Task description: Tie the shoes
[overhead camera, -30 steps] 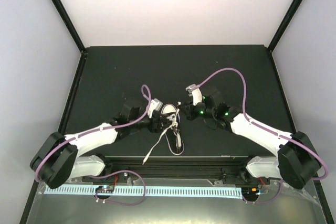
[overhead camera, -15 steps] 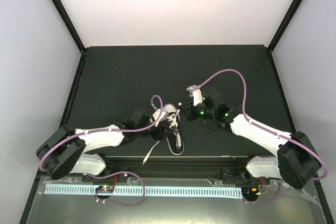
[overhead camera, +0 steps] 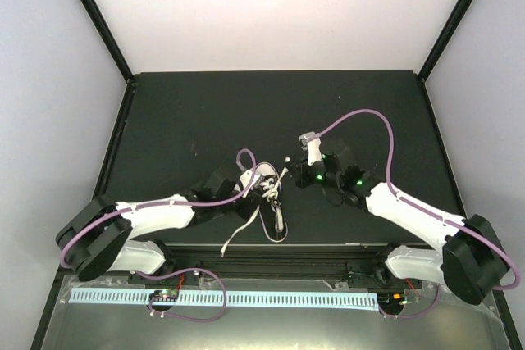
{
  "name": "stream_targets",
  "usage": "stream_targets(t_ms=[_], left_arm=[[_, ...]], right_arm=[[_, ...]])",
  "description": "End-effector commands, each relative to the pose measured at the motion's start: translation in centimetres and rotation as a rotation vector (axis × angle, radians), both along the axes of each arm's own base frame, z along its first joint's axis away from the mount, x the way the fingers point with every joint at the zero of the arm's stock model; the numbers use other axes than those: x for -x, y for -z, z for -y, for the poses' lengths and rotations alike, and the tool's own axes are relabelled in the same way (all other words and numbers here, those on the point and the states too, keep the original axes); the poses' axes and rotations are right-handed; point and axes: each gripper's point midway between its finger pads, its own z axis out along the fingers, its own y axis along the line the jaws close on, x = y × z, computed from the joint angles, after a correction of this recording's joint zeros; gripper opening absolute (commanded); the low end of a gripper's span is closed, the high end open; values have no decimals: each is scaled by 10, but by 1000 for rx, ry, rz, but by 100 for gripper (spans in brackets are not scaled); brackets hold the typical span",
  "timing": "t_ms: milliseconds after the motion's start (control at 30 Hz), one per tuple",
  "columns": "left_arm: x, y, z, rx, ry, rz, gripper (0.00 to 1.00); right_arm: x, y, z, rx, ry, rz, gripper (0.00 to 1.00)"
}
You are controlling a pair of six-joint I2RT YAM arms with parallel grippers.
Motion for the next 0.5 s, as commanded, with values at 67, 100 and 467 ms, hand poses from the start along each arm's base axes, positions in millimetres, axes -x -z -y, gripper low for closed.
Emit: stream_targets(t_ms=[67,100,467], left_arm=[[3,-7,-14,-6,-63,7,1],[5,-8,-15,1,-65,1,2],[20,11,-39,-33,-197,-149,2]], right_arm=[[-12,-3,30,37,154,43,2],[-11,-2,33,36,167,41,2],[-6,37,102,104,437,-49,2]])
